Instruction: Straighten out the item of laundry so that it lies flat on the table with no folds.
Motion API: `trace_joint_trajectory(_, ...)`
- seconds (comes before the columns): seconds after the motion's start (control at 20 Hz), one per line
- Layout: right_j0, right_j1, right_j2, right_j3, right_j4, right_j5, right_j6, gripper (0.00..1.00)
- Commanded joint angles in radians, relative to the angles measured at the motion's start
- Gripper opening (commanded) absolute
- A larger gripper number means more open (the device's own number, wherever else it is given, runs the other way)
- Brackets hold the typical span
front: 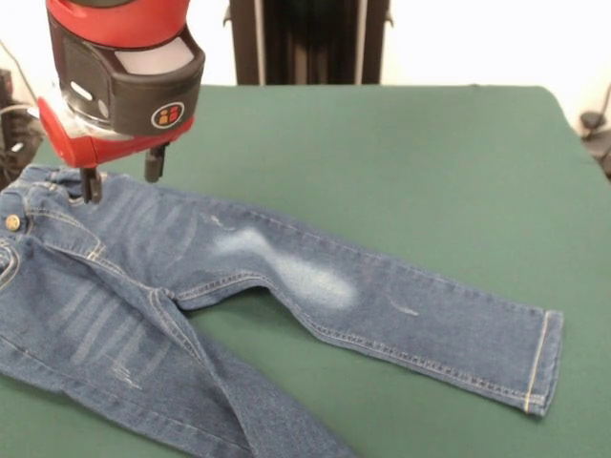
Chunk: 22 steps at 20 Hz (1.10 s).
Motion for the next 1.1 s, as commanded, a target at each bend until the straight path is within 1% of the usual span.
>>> trace_joint_trajectory(0.05, -0.002, 0.033, -0.057, 0.172, 0.059, 0.084, -0.181, 1.0)
trace_joint_trajectory(0.2, -0.018, 0.022, -0.051, 0.201, 0.066, 0.095, -0.183, 1.0)
trace_joint_trajectory(0.7, -0.073, 0.022, -0.063, 0.246, 0.002, 0.115, -0.236, 1.0)
trace_joint_trajectory(1.1, -0.1, 0.069, -0.094, 0.259, -0.085, 0.15, -0.236, 1.0)
